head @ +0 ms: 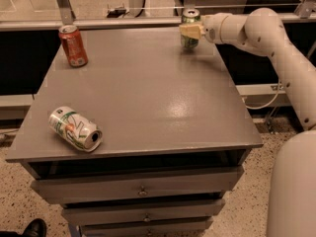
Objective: Move green can near 7up can
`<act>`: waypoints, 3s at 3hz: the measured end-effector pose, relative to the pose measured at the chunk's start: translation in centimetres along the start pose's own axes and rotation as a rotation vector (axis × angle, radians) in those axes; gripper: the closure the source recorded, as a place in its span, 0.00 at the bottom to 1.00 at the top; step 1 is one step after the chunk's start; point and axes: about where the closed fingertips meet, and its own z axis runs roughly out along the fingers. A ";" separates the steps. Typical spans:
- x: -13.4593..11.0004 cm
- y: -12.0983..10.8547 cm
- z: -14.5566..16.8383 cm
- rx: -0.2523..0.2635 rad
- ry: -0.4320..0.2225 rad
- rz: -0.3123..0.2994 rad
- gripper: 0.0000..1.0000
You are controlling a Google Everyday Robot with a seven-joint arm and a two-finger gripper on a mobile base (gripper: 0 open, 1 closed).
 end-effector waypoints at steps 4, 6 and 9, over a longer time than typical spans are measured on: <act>-5.0 4.8 -8.2 -0.121 -0.115 0.026 1.00; -3.7 16.2 -11.7 -0.349 -0.111 0.065 1.00; -1.5 30.5 -14.1 -0.695 -0.055 0.116 1.00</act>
Offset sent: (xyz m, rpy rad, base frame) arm -0.1257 -0.0300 0.1071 0.1603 -0.1137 0.1126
